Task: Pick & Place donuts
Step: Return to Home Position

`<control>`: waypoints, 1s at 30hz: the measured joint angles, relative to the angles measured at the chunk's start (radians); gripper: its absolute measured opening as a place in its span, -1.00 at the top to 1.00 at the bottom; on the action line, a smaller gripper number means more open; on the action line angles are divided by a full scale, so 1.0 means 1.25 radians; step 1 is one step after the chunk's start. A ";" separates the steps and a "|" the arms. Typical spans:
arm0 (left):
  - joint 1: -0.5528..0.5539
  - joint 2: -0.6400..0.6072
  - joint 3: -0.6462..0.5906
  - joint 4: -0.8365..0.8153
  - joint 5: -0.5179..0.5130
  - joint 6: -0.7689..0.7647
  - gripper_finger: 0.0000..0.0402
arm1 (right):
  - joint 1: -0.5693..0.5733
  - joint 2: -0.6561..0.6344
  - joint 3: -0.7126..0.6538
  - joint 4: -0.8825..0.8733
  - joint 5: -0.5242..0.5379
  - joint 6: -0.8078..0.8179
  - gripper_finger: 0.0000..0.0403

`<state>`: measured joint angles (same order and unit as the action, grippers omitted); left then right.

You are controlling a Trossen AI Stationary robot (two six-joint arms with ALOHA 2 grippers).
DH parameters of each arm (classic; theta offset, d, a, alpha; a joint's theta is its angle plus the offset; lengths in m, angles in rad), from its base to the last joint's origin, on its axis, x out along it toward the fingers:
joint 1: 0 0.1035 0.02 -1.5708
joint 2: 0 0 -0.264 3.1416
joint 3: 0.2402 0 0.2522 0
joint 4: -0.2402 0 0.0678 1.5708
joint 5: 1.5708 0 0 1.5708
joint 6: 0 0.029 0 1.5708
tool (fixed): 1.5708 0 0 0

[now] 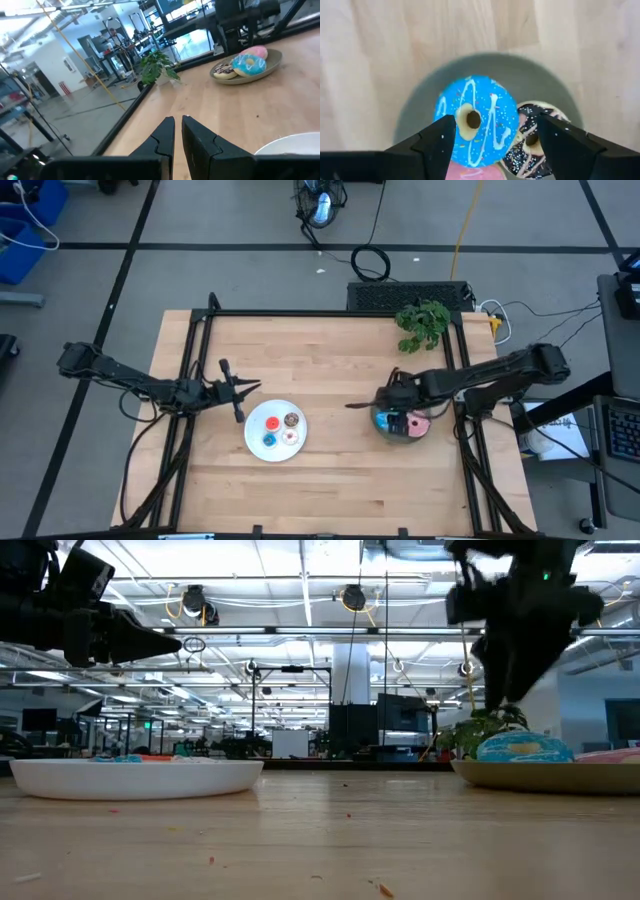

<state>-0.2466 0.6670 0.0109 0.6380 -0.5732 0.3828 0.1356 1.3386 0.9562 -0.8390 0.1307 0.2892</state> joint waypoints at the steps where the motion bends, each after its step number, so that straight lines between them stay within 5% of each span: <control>1: 0.000 0.000 0.000 0.000 -0.002 0.019 0.79 | 0.000 -0.026 0.000 0.007 0.000 0.002 -0.28; 7: 0.000 0.000 0.000 -0.029 -0.003 0.064 0.79 | 0.046 -0.223 -0.020 0.175 0.036 -0.072 0.02; 15: 0.000 -0.001 0.000 0.076 -0.004 0.102 0.79 | 0.077 -0.474 -0.208 0.451 0.060 -0.115 0.91; 19: 0.000 -0.001 0.000 0.096 0.025 0.091 0.85 | 0.077 -0.576 -0.297 0.523 0.003 -0.165 0.92; 25: 0.000 -0.001 0.000 0.119 0.188 0.094 0.95 | 0.077 -0.710 -0.441 0.665 -0.003 -0.187 0.98; 30: 0.000 -0.001 0.000 0.124 0.215 0.063 0.98 | 0.070 -0.811 -0.553 0.748 -0.001 -0.200 1.00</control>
<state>-0.2462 0.6659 0.0109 0.7933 -0.3046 0.4618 0.2232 0.3249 0.2644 0.0962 0.1299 0.0395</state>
